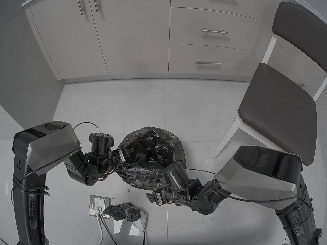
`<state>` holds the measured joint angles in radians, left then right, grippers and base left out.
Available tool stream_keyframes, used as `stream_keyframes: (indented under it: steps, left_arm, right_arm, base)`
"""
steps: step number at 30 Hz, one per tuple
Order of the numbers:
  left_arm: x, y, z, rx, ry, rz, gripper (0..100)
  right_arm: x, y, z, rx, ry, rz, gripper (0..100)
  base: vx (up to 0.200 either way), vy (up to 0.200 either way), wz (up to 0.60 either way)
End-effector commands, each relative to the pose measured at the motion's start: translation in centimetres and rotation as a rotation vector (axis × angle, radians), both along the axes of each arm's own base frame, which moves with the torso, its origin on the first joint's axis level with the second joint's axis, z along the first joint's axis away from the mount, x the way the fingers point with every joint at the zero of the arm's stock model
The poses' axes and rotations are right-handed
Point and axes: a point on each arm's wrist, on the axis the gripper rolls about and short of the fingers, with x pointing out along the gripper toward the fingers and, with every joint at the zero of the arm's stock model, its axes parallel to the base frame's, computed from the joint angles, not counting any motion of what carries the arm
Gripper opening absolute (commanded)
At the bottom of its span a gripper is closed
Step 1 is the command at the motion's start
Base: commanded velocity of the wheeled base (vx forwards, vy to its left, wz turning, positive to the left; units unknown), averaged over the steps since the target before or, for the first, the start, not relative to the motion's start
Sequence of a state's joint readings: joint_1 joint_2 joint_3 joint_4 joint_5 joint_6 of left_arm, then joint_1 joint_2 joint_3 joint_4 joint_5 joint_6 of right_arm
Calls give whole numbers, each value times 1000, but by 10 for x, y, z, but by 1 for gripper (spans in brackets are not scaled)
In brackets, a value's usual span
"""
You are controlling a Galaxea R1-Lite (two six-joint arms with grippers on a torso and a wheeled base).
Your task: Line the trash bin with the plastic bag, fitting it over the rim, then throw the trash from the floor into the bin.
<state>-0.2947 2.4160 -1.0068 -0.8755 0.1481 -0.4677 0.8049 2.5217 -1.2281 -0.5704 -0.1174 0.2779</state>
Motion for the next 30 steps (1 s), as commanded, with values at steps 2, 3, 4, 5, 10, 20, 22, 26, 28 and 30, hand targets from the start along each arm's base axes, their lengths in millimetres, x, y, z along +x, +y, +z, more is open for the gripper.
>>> stream_keyframes:
  steps: [2, 3, 4, 5, 10, 20, 22, 26, 28, 30]
  left_arm:
    - [0, 0, 2, 0, -6, 0, 100]
    - [0, -1, 2, 0, -6, -1, 100]
    - [0, -1, 2, 0, -6, -1, 100]
    - [0, -1, 2, 0, -6, -1, 100]
    - [0, -1, 2, 1, -6, -4, 100]
    - [0, -3, 6, -2, -16, -8, 100]
    - [0, -2, 6, -2, -16, -7, 100]
    - [0, -2, 5, -1, -12, -5, 100]
    - [0, -2, 2, 2, -8, -6, 100]
    - [0, -2, 1, 4, -5, -7, 100]
  right_arm:
    - [-14, 1, 42, 69, -27, 8, 100]
    - [-15, 0, 53, 89, -38, 3, 100]
    - [-15, 0, 57, 98, -43, 1, 100]
    - [-15, 0, 58, 99, -46, 0, 100]
    - [-9, -1, 97, 159, -129, -19, 100]
    - [46, -10, 80, 58, -259, -183, 100]
    - [53, -10, 71, 42, -267, -205, 100]
    - [69, -12, 57, 8, -283, -229, 100]
    - [85, -18, 46, -12, -298, -266, 100]
    - [89, -21, 44, -20, -302, -284, 100]
  base:
    - [0, 0, 0]
    - [0, 0, 0]
    - [0, 0, 0]
    - [0, 0, 0]
    - [0, 0, 0]
    - [0, 0, 0]
    - [0, 0, 0]
    - [0, 0, 0]
    - [0, 0, 0]
    - [0, 0, 0]
